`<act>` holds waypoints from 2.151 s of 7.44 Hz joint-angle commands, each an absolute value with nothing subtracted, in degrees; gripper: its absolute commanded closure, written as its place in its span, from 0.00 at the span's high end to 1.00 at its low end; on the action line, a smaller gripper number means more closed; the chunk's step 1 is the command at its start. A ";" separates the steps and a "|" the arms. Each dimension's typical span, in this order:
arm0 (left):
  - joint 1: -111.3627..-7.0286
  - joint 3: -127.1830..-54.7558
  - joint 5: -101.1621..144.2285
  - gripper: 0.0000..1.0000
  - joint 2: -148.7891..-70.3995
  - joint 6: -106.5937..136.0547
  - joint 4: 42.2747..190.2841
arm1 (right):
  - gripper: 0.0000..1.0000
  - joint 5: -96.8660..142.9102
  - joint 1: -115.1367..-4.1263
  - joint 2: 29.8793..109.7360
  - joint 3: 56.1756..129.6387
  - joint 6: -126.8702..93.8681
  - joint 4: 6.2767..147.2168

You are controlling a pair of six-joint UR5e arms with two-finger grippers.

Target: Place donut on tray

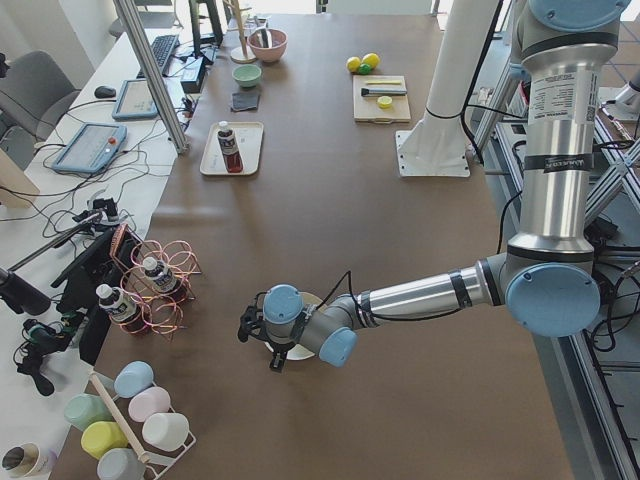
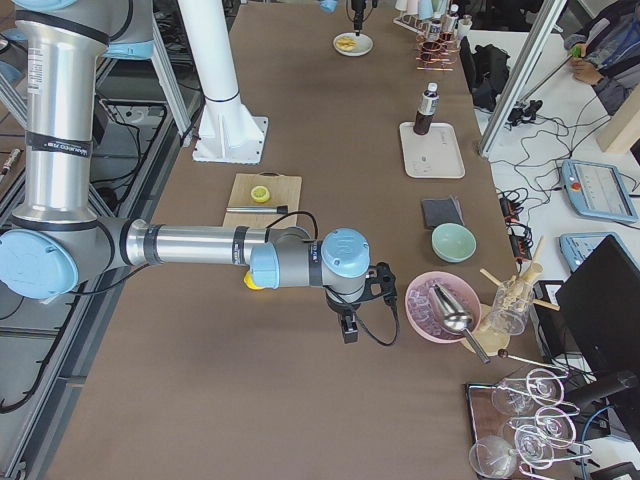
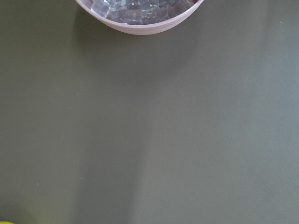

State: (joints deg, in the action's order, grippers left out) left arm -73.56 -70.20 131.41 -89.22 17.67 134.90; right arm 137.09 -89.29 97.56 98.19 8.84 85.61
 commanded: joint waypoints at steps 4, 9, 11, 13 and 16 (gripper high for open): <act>-73.48 -68.03 134.56 0.58 -88.59 18.37 138.34 | 1.00 138.96 -89.30 97.82 98.17 6.94 85.61; -73.48 -67.24 134.30 0.22 -88.68 18.46 138.34 | 1.00 138.96 -89.30 97.82 98.44 6.94 85.52; -73.48 -67.24 134.30 0.00 -89.20 20.37 138.25 | 1.00 138.96 -89.30 97.82 98.44 6.86 85.52; -73.48 -68.54 137.08 0.00 -89.99 24.40 137.90 | 1.00 139.22 -89.30 97.82 98.44 6.86 85.52; -73.48 -75.55 146.22 0.00 -92.10 36.50 137.02 | 1.00 139.83 -89.12 96.69 100.10 3.98 85.52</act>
State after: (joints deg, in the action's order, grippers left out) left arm -73.47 -71.09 141.31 -90.67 28.00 137.44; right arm 139.40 -89.29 97.49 98.80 6.75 85.48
